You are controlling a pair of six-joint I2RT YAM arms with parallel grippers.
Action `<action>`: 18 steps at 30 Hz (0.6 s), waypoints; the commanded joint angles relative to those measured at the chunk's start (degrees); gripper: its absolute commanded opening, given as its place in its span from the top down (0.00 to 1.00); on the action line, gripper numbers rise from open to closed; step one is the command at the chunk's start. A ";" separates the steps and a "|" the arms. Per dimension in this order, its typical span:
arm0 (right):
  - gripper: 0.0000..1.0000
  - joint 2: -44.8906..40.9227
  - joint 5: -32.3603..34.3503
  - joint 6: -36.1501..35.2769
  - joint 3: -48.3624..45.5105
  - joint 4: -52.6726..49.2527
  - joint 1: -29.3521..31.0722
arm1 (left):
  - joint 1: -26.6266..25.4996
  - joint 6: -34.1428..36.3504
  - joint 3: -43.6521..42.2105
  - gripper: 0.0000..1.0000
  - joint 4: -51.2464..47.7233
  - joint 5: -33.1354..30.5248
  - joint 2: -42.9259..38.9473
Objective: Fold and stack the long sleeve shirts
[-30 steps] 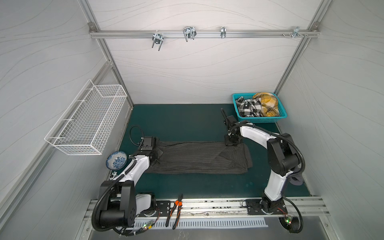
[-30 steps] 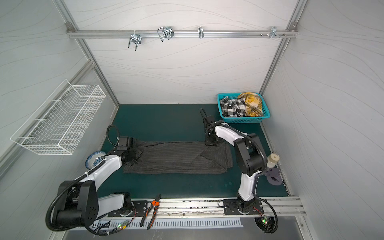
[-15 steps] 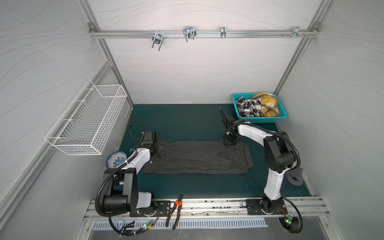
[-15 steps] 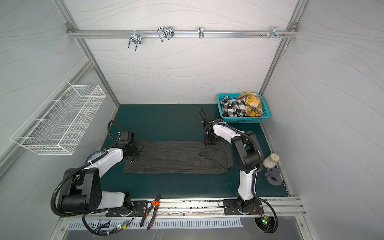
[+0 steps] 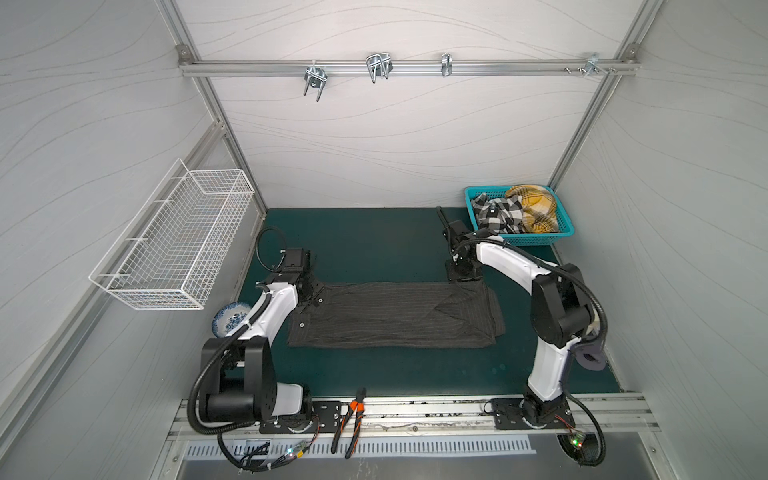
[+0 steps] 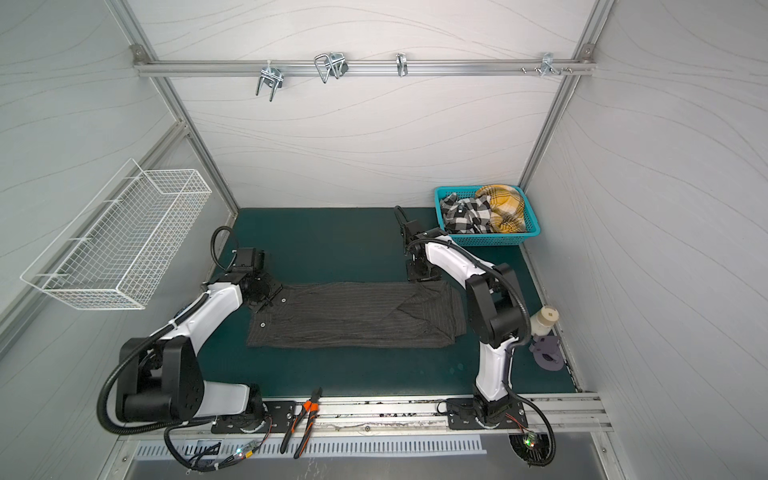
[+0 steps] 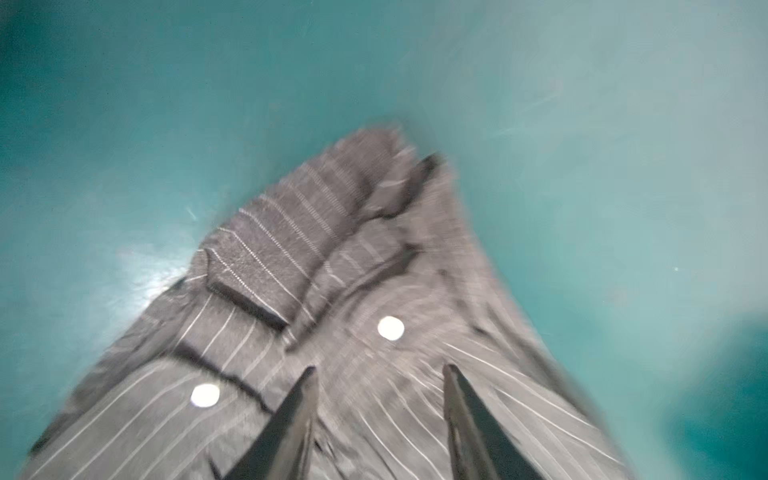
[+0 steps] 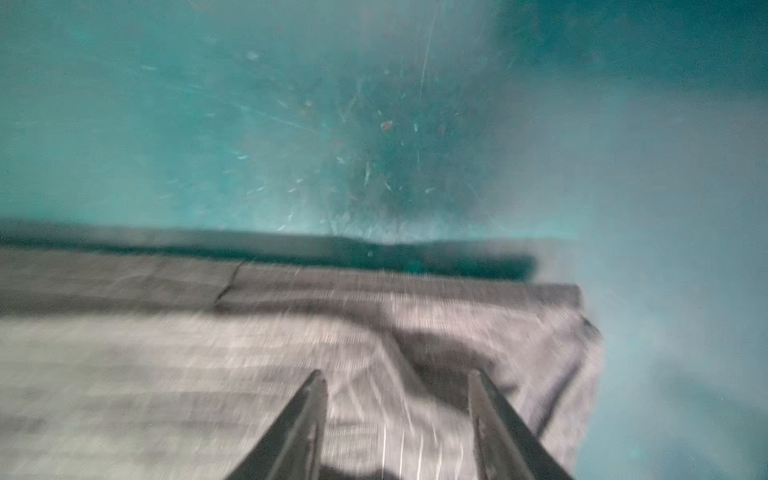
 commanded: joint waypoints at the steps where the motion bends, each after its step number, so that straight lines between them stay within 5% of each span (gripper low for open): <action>1: 0.50 -6.11 0.19 1.49 -2.16 -4.20 1.73 | -1.22 0.32 1.99 0.51 -4.66 1.59 -1.25; 6: 0.81 -5.42 -3.55 2.66 -5.96 -1.36 1.34 | -2.85 0.52 0.29 0.69 0.59 6.96 5.21; 18: 0.92 5.74 -7.34 2.31 -7.89 5.57 -5.17 | -2.02 2.79 5.54 0.92 0.78 4.10 20.73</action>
